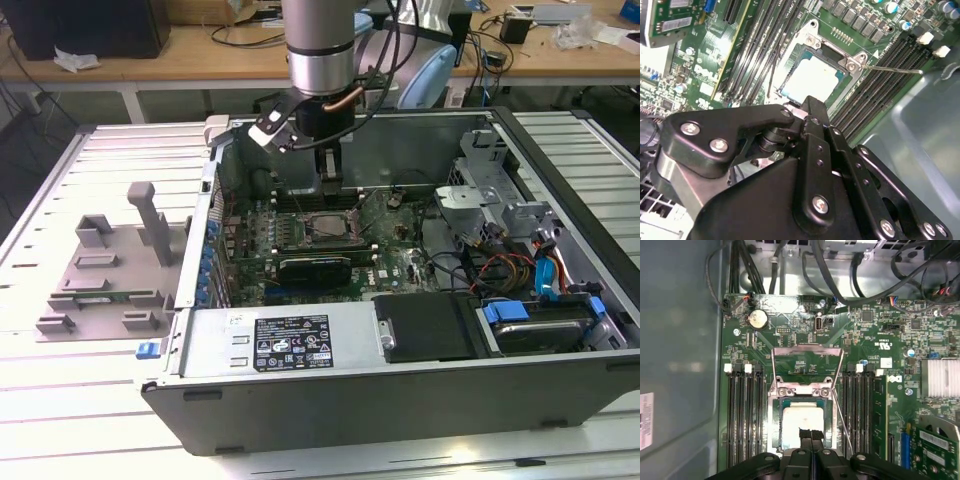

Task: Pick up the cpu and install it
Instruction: 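Close the cpu cover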

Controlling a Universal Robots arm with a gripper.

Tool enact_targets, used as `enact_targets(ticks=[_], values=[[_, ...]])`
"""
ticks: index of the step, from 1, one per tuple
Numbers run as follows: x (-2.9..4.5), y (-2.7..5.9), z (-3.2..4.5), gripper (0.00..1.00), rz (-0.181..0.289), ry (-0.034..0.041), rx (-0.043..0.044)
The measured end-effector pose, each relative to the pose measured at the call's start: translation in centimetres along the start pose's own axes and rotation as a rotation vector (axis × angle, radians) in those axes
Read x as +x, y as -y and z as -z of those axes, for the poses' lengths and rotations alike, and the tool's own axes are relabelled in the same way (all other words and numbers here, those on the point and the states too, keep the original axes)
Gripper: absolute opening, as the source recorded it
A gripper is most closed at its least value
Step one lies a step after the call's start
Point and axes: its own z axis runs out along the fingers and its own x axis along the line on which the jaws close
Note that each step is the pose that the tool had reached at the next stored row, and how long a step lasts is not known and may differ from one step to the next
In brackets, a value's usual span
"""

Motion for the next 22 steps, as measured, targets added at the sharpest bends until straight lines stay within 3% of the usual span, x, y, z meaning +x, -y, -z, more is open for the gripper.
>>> enact_targets(ticks=[6,8,16,18,22], values=[[-0.14,-0.21,3.01,0.11,0.000,0.0003,0.0001],[-0.16,-0.25,3.55,0.11,0.000,0.0003,0.0001],[-0.23,-0.56,3.67,0.11,0.000,-0.0006,0.0003],[-0.27,-1.22,3.61,0.11,0.000,-0.0008,0.0011],[-0.41,-4.12,3.41,0.11,0.000,-0.0010,0.0084]])
